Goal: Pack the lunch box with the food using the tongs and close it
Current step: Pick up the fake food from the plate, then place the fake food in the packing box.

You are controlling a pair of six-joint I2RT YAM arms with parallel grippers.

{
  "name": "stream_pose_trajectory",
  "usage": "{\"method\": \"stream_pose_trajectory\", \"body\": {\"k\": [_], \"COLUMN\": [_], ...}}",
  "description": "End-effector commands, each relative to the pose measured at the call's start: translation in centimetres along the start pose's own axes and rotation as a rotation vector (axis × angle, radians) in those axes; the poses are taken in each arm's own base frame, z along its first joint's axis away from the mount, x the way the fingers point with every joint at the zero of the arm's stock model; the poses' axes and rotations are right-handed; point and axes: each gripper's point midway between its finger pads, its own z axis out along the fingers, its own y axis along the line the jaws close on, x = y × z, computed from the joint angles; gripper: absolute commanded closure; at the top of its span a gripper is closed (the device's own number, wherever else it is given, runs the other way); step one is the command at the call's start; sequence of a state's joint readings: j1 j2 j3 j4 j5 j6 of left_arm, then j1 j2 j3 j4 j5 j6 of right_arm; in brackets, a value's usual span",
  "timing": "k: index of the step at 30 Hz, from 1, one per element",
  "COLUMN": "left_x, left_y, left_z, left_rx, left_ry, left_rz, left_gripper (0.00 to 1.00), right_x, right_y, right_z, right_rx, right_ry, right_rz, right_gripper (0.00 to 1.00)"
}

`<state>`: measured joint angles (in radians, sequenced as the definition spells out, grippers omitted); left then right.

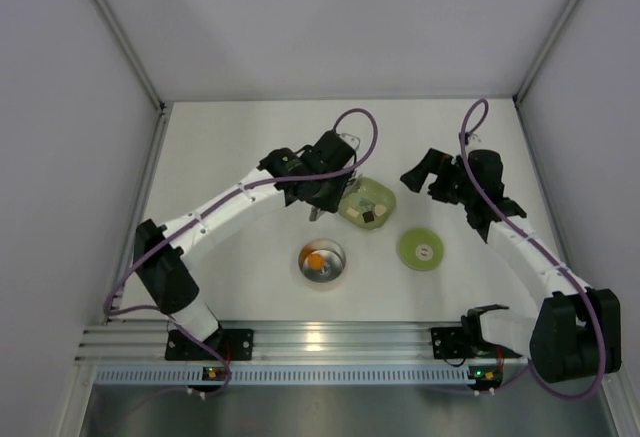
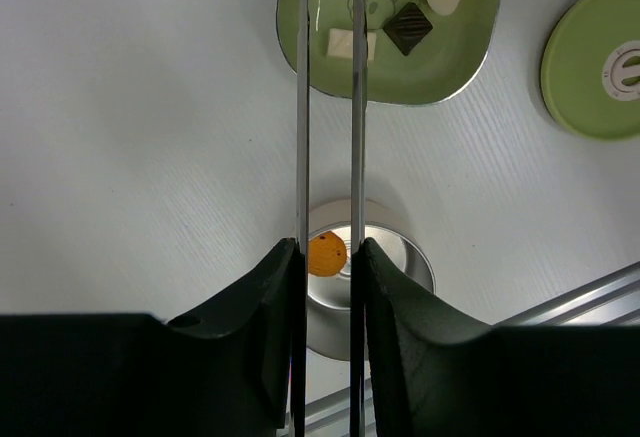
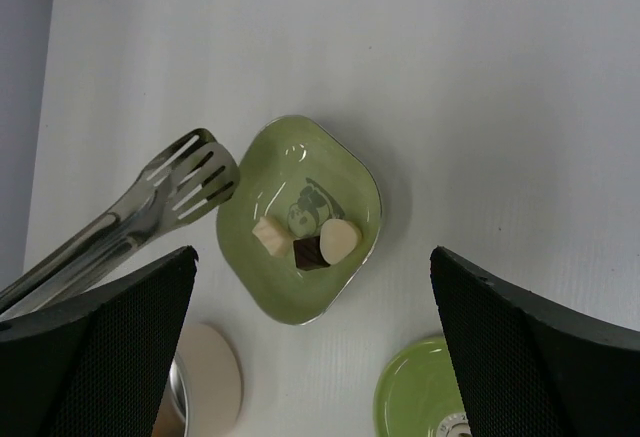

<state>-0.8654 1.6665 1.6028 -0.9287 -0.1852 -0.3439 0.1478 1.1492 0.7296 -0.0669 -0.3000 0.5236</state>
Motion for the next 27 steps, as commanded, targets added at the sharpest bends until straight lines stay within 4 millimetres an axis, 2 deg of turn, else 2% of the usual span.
{"method": "stream_pose_trajectory", "body": {"k": [1,6,7,9,10,13,18,27], "left_x": [-1.0,2.1,2.8,4.2,4.7,6.4,9.8,13.2], "left_y": [0.6,1.6,1.9,1.8,2.0,1.9,2.4,2.2], "left_z": [-4.5,-6.4,-7.3,-7.7,-8.6,-9.7,-10.3,-11.6], "left_rx": [0.018,0.031,0.038,0.064,0.077,0.119,0.145,0.217], "left_ry": [-0.074,-0.039,-0.033,-0.006,-0.012,0.008,0.067,0.111], "left_rz": [-0.007,-0.007,-0.01,-0.009,-0.011,-0.012,-0.022,-0.038], "left_gripper": [0.68,0.66,0.66,0.66,0.66,0.66,0.66,0.65], "right_x": [-1.7,-2.0,-2.1,-2.3,-2.3,-2.3,-2.3,-2.0], "right_y": [1.3,1.4,1.2,0.9,0.9,1.0,1.1,0.8], "right_z": [-0.5,-0.4,-0.3,-0.2,-0.1,0.1,0.0,-0.4], "right_rx": [-0.024,-0.019,-0.005,0.007,0.007,0.002,0.003,0.023], "right_ry": [-0.044,-0.045,-0.05,-0.048,-0.046,-0.043,-0.041,-0.035], "right_rz": [-0.037,-0.052,-0.054,-0.055,-0.057,-0.051,-0.048,-0.048], "right_gripper": [0.01,0.02,0.01,0.01,0.01,0.01,0.02,0.02]}}
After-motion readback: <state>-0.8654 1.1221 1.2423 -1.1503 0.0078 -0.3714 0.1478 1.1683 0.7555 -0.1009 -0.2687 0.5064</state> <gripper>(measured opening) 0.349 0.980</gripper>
